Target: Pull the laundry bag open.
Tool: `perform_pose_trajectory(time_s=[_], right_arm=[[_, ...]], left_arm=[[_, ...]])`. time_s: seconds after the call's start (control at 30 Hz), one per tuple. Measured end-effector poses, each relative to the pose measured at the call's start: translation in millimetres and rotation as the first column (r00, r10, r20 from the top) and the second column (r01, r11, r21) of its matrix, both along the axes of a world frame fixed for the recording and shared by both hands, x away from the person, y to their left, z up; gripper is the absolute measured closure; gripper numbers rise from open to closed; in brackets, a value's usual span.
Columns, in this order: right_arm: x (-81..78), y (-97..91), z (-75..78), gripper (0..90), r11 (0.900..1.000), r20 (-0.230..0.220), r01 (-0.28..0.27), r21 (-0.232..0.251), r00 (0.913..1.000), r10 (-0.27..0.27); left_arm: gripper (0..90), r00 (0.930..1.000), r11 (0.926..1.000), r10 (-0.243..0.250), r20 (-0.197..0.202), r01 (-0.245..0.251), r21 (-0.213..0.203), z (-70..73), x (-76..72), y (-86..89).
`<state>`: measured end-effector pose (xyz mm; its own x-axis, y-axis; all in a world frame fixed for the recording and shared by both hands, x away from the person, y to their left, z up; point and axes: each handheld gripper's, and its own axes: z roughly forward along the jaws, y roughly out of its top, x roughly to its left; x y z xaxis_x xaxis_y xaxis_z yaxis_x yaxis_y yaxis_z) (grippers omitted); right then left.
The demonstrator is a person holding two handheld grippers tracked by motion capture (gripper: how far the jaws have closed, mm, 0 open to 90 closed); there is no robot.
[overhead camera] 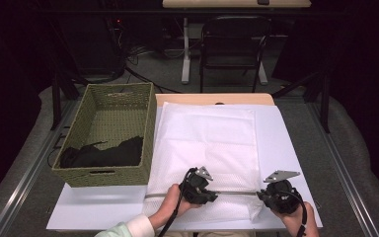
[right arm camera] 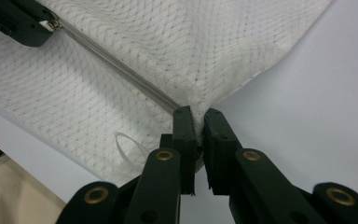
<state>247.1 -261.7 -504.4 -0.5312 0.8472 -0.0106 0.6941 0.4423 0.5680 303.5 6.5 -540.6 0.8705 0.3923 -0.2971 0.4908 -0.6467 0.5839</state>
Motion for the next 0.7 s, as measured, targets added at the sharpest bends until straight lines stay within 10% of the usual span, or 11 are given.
perform_pose_trajectory(time_s=[0.7], right_arm=[[0.0,-0.5,1.1,84.4,1.0000,0.017,-0.001,-0.005,0.9998,0.001]], left_arm=[[86.3,0.9996,0.9994,0.028,-0.007,-0.028,0.021,5.8,-5.6,42.6]])
